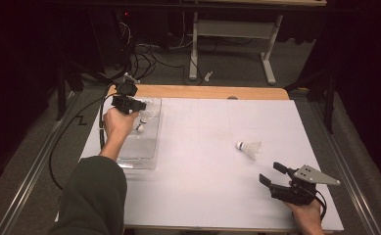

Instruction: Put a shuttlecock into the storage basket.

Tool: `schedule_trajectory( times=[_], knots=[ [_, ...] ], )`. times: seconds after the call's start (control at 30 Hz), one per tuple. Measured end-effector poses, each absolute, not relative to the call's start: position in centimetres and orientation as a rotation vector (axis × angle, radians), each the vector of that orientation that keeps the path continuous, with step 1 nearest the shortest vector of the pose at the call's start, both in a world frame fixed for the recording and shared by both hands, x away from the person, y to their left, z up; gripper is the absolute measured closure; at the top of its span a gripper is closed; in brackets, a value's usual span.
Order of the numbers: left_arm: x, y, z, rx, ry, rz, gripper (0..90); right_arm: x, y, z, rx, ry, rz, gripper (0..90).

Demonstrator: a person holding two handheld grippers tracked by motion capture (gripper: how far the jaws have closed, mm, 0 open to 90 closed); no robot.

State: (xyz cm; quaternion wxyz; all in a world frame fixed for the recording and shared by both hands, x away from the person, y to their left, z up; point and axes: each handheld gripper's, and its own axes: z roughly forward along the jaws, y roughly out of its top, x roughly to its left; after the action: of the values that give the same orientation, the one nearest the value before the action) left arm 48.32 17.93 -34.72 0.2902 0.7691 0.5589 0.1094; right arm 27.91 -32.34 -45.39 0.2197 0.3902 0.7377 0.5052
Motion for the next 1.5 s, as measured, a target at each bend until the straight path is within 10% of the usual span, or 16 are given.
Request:
schedule_trajectory(
  times=[0.67, 0.9, 1.5],
  knots=[
    [49.2, 17.4, -35.7, 2.059, 1.525, 0.302, 83.0, 27.9, -32.3, -45.4, 1.078, 2.042, 1.398, 26.7],
    [49.2, 17.3, -35.7, 2.047, 1.535, 0.339, 57.6, 27.9, -32.3, -45.4, 1.077, 2.043, 1.397, 26.7],
    [47.9, 17.3, -35.3, 2.019, 1.459, 0.379, 48.0, 27.9, -32.3, -45.4, 1.076, 2.044, 1.394, 26.7]
  ],
)
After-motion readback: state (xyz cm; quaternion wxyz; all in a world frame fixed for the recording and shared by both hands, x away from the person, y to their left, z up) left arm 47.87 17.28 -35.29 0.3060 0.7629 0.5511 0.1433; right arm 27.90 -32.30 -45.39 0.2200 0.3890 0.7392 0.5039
